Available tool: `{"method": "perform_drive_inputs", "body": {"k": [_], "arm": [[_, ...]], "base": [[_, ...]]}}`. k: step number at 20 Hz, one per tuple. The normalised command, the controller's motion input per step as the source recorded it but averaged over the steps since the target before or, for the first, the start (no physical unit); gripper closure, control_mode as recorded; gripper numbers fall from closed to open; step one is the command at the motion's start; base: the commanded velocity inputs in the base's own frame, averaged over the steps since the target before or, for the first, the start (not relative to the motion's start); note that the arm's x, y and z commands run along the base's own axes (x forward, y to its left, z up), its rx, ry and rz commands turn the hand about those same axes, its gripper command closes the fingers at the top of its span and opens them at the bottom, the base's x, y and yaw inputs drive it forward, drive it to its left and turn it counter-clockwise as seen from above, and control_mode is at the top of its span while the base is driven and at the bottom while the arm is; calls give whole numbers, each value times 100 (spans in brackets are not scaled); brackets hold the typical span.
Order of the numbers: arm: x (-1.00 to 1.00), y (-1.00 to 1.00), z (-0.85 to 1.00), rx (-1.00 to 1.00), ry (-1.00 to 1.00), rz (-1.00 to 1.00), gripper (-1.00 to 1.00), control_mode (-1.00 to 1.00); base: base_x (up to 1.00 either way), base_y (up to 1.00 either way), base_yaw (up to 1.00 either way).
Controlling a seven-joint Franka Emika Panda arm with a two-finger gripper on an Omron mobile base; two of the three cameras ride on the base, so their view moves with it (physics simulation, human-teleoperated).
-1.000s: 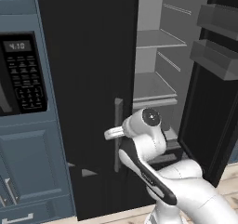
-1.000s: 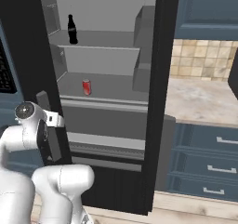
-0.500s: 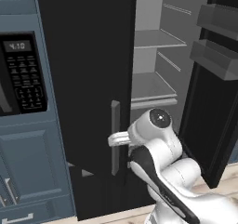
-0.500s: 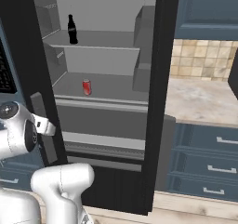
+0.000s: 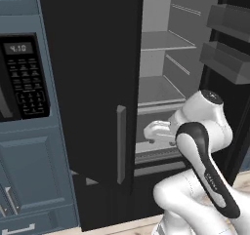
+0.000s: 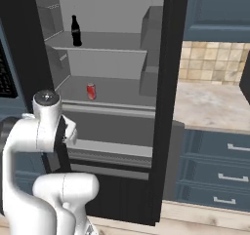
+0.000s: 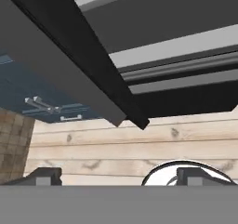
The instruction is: Open the fridge, grab two sodas, and place both sodas inside the bowl with ice on the dining counter.
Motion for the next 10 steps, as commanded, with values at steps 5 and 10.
{"method": "perform_drive_inputs", "body": {"k": [5,10], "arm": [[42,-44,0,19,16,-6,-100,-100],[50,-11,0,14,1,-5,-100,-100]], "base": [[0,0,0],[0,0,0]]}}
